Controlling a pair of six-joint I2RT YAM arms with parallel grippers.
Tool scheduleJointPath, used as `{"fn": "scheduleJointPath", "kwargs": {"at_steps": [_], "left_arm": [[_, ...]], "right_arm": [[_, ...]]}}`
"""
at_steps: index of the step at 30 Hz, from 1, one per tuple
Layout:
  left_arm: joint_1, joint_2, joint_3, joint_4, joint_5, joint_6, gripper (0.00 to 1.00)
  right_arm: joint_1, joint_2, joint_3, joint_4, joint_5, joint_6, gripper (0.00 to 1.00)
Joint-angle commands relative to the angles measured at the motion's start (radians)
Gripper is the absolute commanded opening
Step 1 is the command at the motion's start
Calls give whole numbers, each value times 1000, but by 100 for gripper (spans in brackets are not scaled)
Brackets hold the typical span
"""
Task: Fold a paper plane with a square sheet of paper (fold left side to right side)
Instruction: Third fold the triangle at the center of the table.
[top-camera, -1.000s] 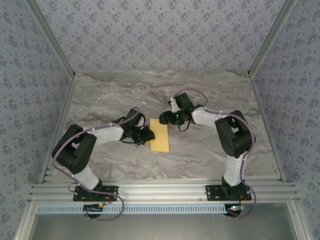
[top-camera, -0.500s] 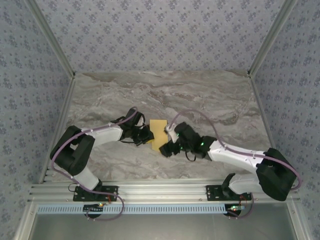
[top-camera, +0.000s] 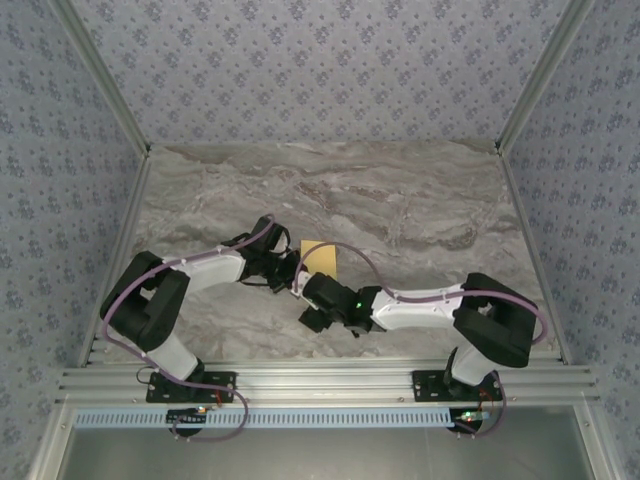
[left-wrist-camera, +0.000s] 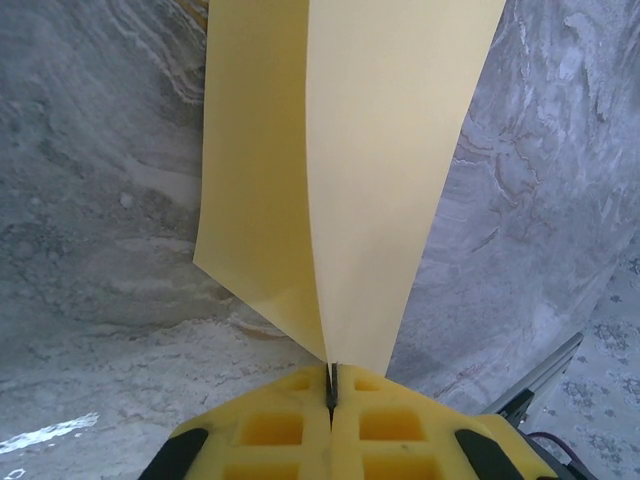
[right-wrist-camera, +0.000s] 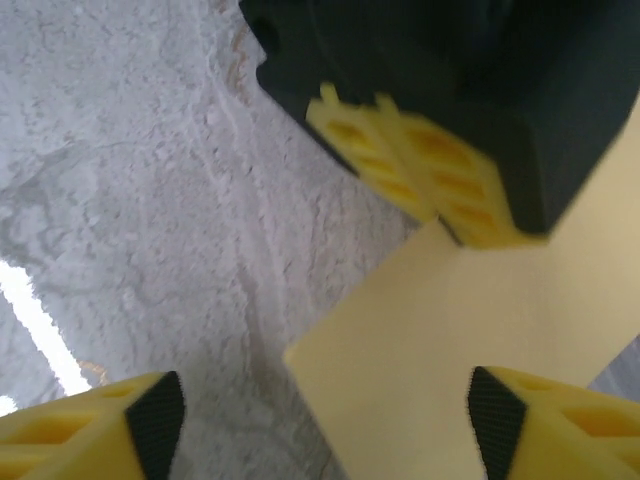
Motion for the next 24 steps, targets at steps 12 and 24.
{"fn": "scheduleJointPath", "kwargs": {"at_steps": [12, 24], "left_arm": [[23, -27, 34, -68, 22, 38, 13], [128, -80, 134, -218, 59, 210, 40]], "right_arm": [[-35, 4, 14, 22, -39, 7, 3], [-113, 15, 9, 12, -234, 3, 0]]}}
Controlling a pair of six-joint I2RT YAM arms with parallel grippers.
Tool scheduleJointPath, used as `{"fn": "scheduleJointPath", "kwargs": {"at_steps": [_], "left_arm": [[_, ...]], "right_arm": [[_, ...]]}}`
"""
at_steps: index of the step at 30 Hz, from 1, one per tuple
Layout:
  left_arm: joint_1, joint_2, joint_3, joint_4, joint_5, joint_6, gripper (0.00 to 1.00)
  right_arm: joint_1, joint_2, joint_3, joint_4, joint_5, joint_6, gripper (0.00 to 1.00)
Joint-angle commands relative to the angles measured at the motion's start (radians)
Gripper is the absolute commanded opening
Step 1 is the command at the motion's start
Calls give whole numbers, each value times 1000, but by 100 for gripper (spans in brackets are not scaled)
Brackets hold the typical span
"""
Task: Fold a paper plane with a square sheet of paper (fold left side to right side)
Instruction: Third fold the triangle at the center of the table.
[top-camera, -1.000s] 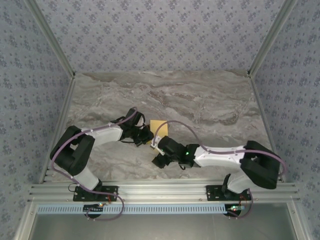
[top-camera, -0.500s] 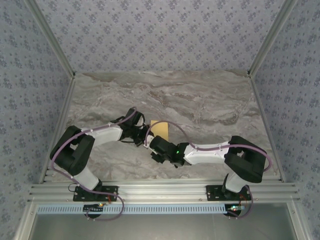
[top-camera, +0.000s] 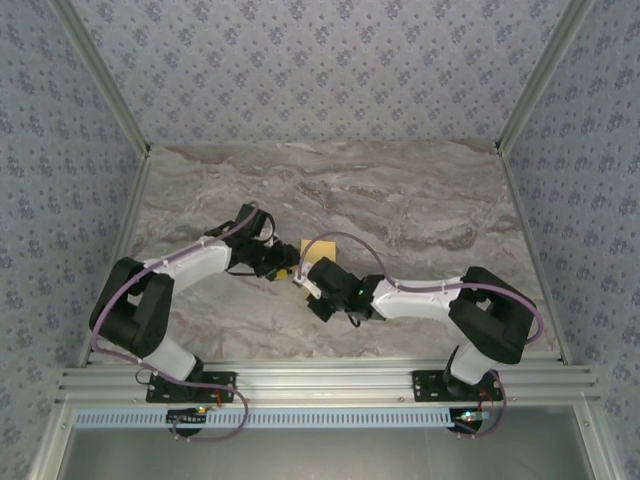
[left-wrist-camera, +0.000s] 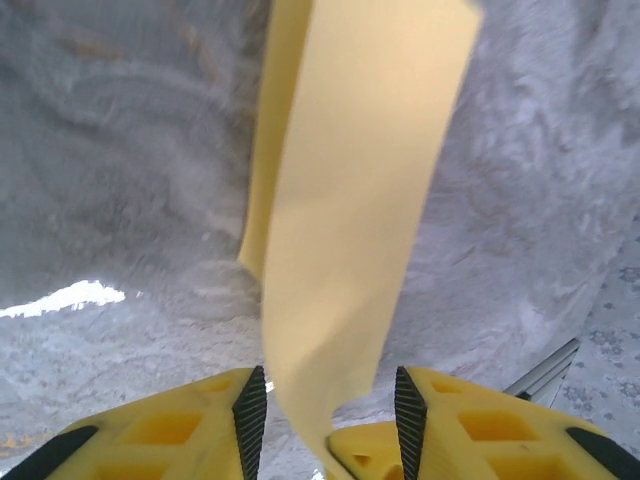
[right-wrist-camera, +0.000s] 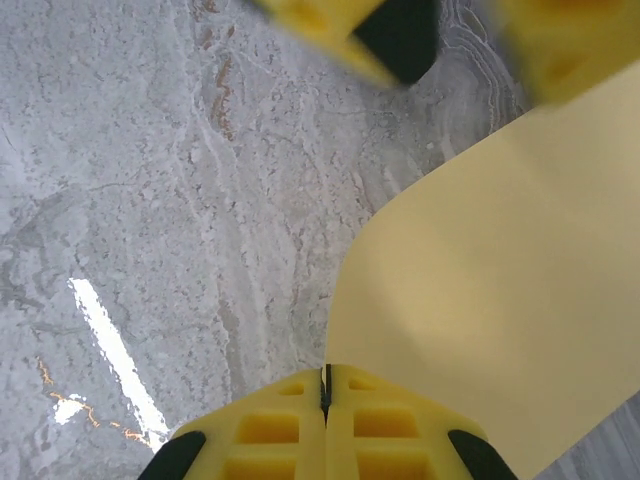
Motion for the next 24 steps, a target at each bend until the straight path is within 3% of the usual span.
{"fn": "scheduleJointPath", "kwargs": {"at_steps": [1, 7, 13, 24], "left_arm": [[12, -3, 71, -50, 52, 78, 38], [11, 162, 198, -43, 120, 137, 24], [-1, 328, 338, -47, 179, 170, 19], [-21, 505, 435, -155, 128, 238, 13]], "right_arm": [[-15, 0, -6, -7, -69, 12, 0], [-51, 9, 1, -10, -141, 32, 0], [-86, 21, 14, -24, -208, 49, 0], [-174, 47, 31, -12, -369, 109, 0]]}}
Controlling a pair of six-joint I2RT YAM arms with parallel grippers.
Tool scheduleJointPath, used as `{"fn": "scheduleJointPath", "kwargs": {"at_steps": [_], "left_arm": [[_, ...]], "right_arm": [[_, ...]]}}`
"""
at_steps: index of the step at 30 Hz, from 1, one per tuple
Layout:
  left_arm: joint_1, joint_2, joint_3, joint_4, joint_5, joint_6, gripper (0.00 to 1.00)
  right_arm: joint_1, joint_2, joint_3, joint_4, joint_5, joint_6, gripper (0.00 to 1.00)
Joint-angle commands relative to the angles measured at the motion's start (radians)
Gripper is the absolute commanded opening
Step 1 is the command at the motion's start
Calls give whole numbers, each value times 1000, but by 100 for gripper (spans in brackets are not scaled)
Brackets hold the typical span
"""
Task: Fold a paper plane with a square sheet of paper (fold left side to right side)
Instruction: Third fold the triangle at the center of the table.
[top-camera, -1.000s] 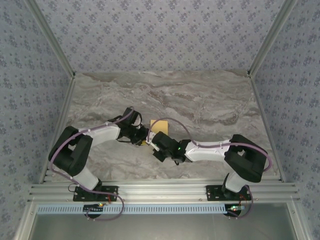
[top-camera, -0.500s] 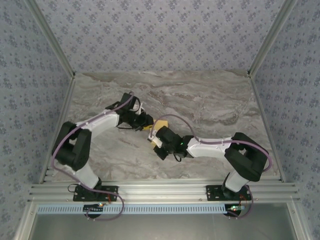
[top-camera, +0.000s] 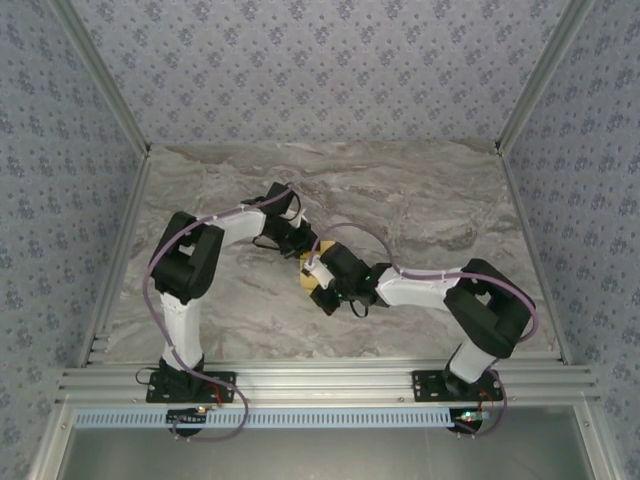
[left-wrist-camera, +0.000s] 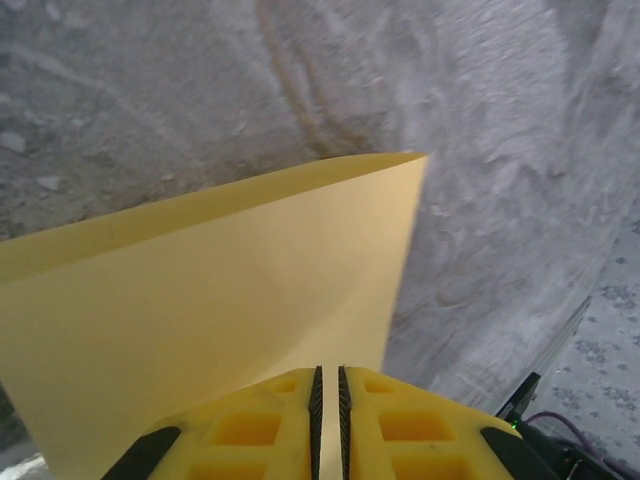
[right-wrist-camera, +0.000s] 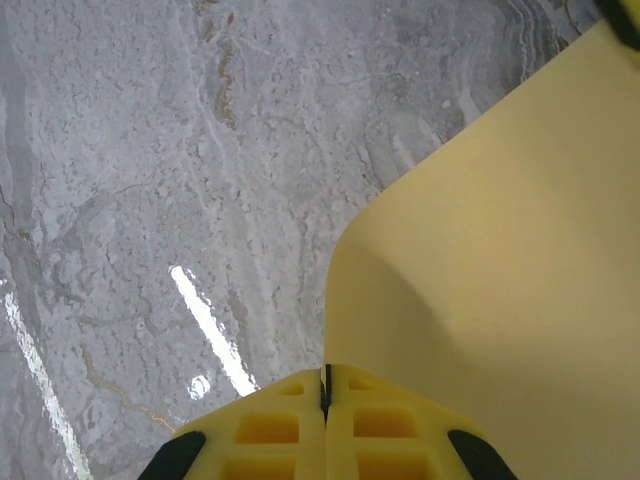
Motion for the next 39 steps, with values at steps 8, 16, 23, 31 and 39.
{"fn": "scheduleJointPath", "kwargs": {"at_steps": [8, 16, 23, 31, 39], "left_arm": [[-13, 52, -18, -58, -41, 51, 11], [-20, 51, -26, -56, -48, 51, 10], [-21, 52, -26, -58, -47, 49, 10], [-23, 50, -28, -55, -50, 48, 10], [-22, 50, -31, -58, -52, 48, 10]], "right_arm": [[-121, 37, 37, 4, -207, 108, 0], [-171, 76, 75, -43, -207, 134, 0], [-191, 96, 92, -84, -182, 134, 0], [-206, 103, 92, -84, -169, 150, 0], [-217, 107, 92, -91, -160, 151, 0]]}}
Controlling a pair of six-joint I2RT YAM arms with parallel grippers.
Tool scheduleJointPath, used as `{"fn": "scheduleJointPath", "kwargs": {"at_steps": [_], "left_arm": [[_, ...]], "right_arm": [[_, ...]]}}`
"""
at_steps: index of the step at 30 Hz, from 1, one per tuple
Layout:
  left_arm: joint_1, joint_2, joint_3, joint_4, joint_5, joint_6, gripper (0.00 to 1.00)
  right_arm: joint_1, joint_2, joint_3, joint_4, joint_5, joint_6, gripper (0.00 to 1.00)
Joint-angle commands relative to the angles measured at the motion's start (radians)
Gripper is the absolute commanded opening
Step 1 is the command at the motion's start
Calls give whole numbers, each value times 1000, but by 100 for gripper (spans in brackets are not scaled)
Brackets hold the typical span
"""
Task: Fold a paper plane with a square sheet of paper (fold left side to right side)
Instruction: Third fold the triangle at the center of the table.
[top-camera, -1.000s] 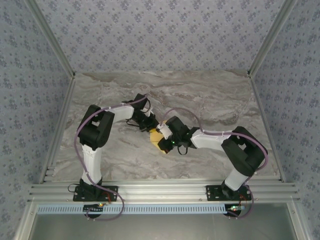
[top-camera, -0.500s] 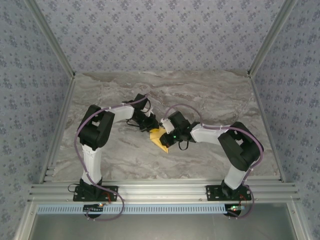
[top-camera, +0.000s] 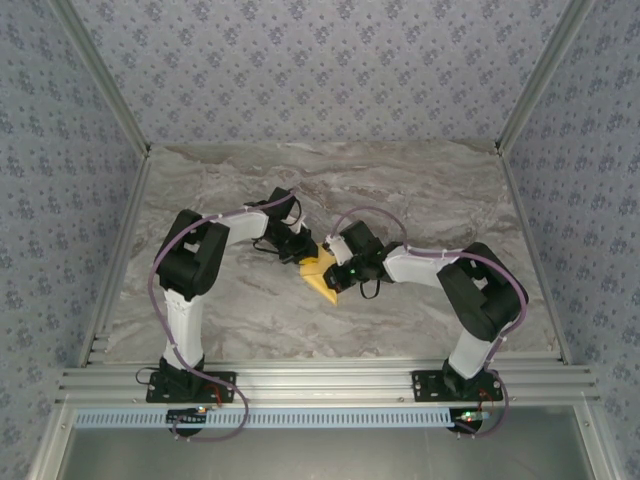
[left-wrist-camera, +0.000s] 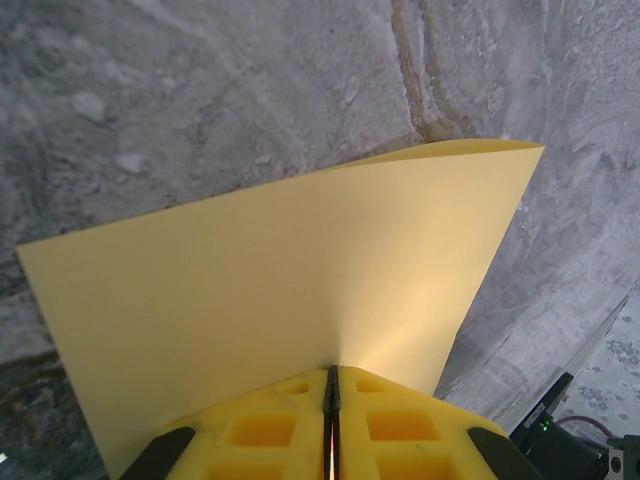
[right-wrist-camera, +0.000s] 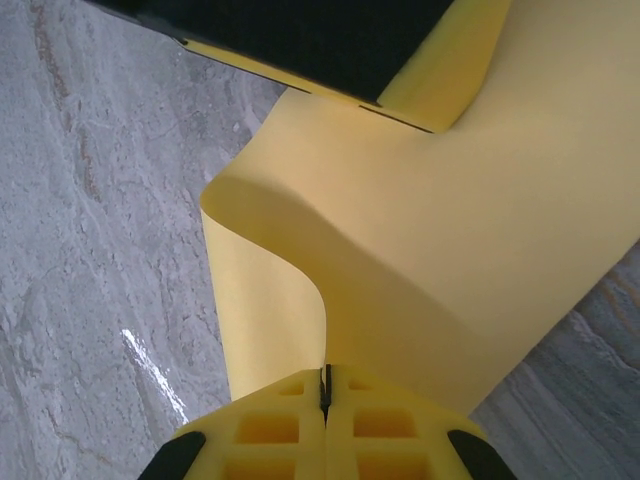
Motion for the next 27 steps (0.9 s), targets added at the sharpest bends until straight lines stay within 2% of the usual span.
{"fn": "scheduleJointPath", "kwargs": {"at_steps": [1, 27], "left_arm": [[-19, 17, -28, -31, -34, 20, 10], [-19, 18, -30, -37, -38, 21, 10]], "right_arm": [[-7, 23, 24, -27, 18, 19, 0], [-19, 25, 22, -41, 38, 19, 0]]}}
